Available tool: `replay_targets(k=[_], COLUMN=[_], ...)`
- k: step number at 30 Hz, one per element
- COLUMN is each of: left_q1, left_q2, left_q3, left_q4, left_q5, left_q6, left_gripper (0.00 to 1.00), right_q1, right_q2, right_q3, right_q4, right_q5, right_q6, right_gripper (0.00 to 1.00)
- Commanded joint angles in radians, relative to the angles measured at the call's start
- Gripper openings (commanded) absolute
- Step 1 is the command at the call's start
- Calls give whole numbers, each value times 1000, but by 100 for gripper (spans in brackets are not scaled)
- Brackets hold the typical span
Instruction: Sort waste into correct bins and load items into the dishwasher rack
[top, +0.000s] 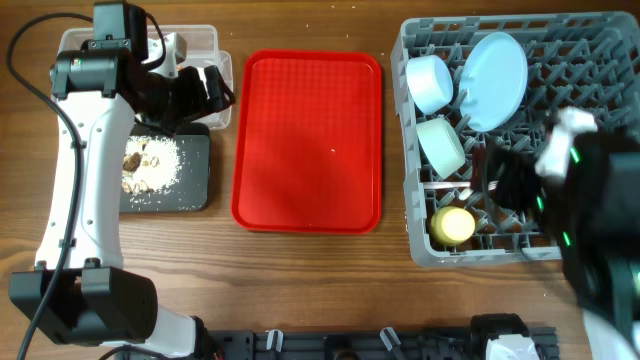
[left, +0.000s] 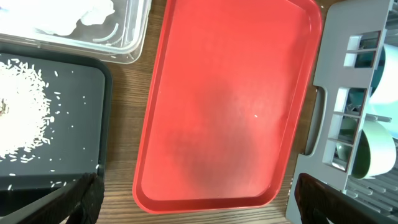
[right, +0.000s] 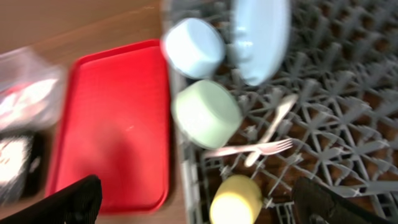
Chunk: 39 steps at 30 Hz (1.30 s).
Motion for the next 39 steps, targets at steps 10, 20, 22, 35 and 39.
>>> replay_targets(k=[10, 20, 22, 35, 39], left_q1=[-1, -1, -1, -1, -1], left_q2=[-1, -1, -1, -1, -1], left_q3=[8, 8, 8, 8, 8], left_q4=[-1, -1, -1, -1, -1], left_q5=[1, 1, 1, 1, 1], left_q6=[2, 2, 2, 2, 2], left_gripper=[100, 100, 100, 100, 100], right_q1=[1, 1, 1, 28, 28], right_q2=[-175, -490, -620, -869, -869], right_q3=[6, -644, -818, -1256, -1255], right_q4=[-134, 664, 797, 1154, 1153], right_q5=[-98, -188, -187, -67, -66], right_q6=[-127, -128, -101, -26, -27], right_gripper=[100, 100, 100, 100, 100])
